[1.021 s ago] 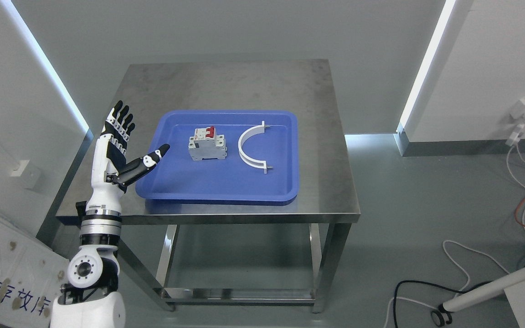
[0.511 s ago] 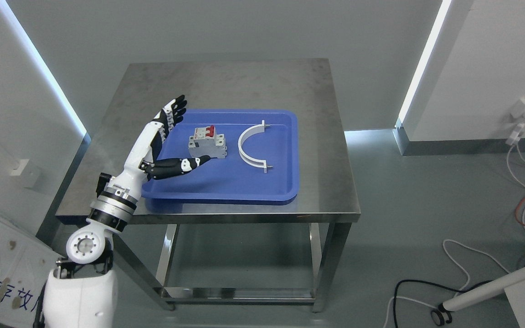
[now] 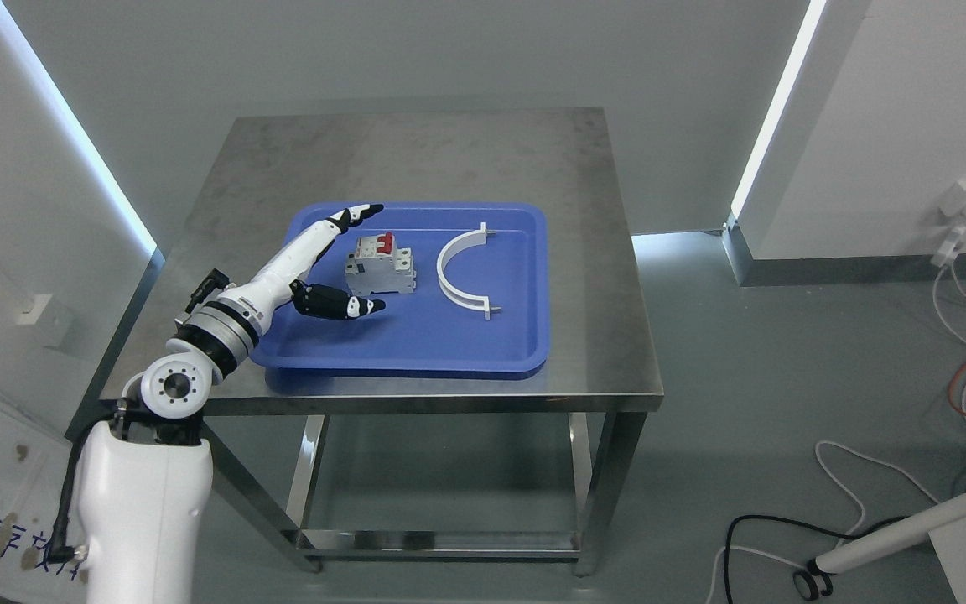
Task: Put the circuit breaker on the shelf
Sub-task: 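Reach the left hand to the grey circuit breaker in the blue tray, then close the left hand around the circuit breaker and lift it, then hold the breaker raised in the left hand while turning to the shelf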
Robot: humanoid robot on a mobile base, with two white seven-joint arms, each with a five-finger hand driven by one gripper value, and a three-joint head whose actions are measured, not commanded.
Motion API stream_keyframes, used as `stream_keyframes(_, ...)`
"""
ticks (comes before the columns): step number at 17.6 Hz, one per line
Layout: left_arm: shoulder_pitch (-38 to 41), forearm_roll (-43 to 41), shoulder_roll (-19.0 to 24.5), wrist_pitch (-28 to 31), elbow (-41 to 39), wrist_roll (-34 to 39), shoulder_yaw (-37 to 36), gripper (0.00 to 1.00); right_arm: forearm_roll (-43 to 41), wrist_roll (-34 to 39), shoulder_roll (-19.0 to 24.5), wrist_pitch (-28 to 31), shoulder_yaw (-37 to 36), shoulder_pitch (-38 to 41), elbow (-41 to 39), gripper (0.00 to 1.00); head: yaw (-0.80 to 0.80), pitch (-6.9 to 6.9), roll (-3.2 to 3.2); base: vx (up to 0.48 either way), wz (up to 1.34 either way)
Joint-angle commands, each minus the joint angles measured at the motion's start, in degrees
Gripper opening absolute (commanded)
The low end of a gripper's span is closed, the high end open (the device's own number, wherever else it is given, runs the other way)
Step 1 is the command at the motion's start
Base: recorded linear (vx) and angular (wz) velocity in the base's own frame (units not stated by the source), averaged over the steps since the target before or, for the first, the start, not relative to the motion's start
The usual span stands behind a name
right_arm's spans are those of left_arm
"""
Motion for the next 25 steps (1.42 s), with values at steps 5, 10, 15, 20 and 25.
stream_keyframes(5,-4.6,-5.6,-2.2,2.3,8.7,0.0,-1.7,0.60,0.0,0.1,-1.0,1.9,1.1,0.0,0.0,1.00,0.00,0.00,0.00,0.006,0.01)
stream_keyframes(10,-4.6,-5.5,-2.2,0.8,9.7,0.4,-0.2,0.31,0.0,0.0,-1.0,1.9,1.1,0.0,0.0,1.00,0.00,0.00,0.00,-0.001,0.00)
stream_keyframes(15,-4.7,-5.4,-2.3,-0.6,10.4,2.0,3.5,0.26,0.0,0.0,-1.0,1.9,1.1,0.0,0.0,1.00,0.00,0.00,0.00,0.000,0.00)
stream_keyframes(20,-5.0,-4.5,-4.9,-5.3,11.1,5.6,10.6,0.14,-0.1,0.0,-1.0,1.9,1.1,0.0,0.0,1.00,0.00,0.00,0.00,0.000,0.00)
stream_keyframes(25,-8.1,25.6,-4.9,-9.9,9.7,20.5,15.6,0.16,0.0,0.1,-1.0,1.9,1.1,0.0,0.0,1.00,0.00,0.00,0.00,0.001,-0.01)
